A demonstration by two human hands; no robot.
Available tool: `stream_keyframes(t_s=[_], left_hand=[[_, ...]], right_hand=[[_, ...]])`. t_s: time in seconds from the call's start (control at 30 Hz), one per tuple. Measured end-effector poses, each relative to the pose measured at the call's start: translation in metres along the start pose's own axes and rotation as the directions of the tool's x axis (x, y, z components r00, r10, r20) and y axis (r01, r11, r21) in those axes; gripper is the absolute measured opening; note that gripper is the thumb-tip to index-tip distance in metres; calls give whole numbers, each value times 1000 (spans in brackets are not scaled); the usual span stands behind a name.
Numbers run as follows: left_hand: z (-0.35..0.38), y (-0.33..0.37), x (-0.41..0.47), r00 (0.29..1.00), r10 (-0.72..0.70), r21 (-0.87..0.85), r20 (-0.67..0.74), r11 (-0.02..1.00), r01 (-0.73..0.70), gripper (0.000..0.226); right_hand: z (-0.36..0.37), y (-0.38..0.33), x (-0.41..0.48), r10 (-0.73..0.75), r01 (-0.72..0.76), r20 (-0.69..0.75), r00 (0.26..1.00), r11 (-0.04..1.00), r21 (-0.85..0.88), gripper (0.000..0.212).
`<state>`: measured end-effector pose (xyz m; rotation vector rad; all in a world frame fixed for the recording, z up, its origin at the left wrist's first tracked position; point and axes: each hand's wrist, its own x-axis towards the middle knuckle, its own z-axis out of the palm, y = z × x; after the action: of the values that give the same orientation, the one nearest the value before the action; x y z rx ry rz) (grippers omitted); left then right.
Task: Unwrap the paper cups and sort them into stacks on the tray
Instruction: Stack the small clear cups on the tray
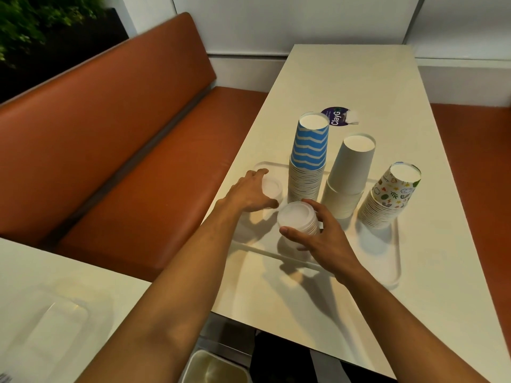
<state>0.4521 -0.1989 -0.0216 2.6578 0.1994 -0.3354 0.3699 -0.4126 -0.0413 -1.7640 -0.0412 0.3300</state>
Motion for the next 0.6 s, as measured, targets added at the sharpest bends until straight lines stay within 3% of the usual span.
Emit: stream_keyframes(t_s=[0.1, 0.2, 0.33, 0.47, 0.6], left_hand=[[-8, -1, -15, 998, -18, -80, -63, 997, 13, 92], [-15, 4, -39, 985, -37, -268, -170, 963, -10, 74], [-14, 13, -76, 997, 63, -490, -46, 868, -78, 78], [-4, 21, -101, 988, 139, -411, 68, 906, -99, 97], [0, 23, -107, 991, 129, -318, 19, 941, -116, 93]], right_hand=[[2, -1, 0, 4, -4, 3, 1000, 1000, -8, 89], [4, -3, 0, 2, -2, 10, 1000, 1000, -20, 89], [6, -4, -2, -11, 11, 8, 1000, 1000, 1, 90], [9, -3, -5, -46, 46, 26, 999, 999, 26, 85], [12, -3, -5, -57, 57, 46, 997, 998, 5, 88]])
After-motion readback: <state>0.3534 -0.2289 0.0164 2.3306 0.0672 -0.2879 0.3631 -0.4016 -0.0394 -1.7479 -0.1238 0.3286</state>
